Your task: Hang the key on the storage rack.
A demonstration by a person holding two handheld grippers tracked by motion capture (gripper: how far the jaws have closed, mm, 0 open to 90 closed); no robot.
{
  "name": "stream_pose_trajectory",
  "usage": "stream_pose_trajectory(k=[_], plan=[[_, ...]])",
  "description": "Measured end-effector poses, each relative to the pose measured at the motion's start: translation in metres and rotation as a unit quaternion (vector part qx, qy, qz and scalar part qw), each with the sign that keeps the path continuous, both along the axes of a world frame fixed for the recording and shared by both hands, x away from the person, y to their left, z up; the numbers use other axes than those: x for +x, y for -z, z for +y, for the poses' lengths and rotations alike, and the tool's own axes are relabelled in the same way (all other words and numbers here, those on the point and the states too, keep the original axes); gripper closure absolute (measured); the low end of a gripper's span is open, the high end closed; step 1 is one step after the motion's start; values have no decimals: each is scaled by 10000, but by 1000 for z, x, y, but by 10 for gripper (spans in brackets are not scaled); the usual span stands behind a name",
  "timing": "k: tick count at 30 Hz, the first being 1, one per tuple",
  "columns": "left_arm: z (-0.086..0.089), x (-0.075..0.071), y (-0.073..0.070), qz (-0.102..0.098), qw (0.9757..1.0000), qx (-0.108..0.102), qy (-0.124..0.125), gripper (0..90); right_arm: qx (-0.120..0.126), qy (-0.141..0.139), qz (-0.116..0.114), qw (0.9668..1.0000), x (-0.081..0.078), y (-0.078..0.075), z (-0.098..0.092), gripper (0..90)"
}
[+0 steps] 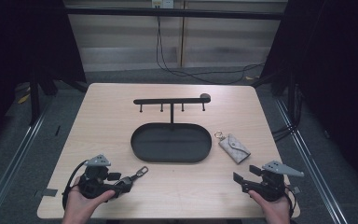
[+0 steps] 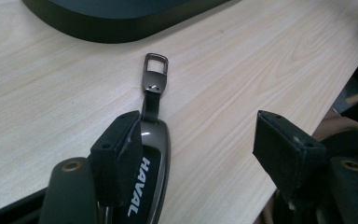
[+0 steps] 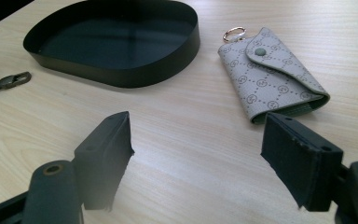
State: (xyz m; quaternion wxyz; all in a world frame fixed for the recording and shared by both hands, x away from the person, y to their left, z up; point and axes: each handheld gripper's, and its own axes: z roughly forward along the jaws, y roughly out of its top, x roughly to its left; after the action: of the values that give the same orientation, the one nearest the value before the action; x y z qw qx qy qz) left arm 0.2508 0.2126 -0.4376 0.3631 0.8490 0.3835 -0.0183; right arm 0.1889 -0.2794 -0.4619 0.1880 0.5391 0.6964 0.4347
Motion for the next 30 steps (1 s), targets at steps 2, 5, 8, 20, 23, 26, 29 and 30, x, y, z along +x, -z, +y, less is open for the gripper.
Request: stream_pose_trajectory(k=[2,5,8,20,23,26,29,30], plan=[[-6,4,-7,-31,9998,112,132,340,16,-17,0,10000,0,0,0,239],[-14,7,-15,-235,9987,351,282,387,21,-28,3,10000,0,0,0,237],[-17,11,-19,-294,9980,463,309,414,23,-21,49,10000,0,1,-1,235],[-29,33,-13,-99,9935,1033,467,483,18,-51,174,9998,3,3,0,237],[-32,37,-12,-142,9921,1145,490,511,13,-71,178,9998,3,4,0,237],[-37,41,-14,-161,9912,1210,520,523,1,-90,208,9997,4,4,1,237],[-45,47,-16,-96,9901,1264,609,533,-13,-79,297,9995,5,5,2,238],[-48,48,-16,-75,9889,1325,676,536,-26,-87,297,9995,5,5,2,238]])
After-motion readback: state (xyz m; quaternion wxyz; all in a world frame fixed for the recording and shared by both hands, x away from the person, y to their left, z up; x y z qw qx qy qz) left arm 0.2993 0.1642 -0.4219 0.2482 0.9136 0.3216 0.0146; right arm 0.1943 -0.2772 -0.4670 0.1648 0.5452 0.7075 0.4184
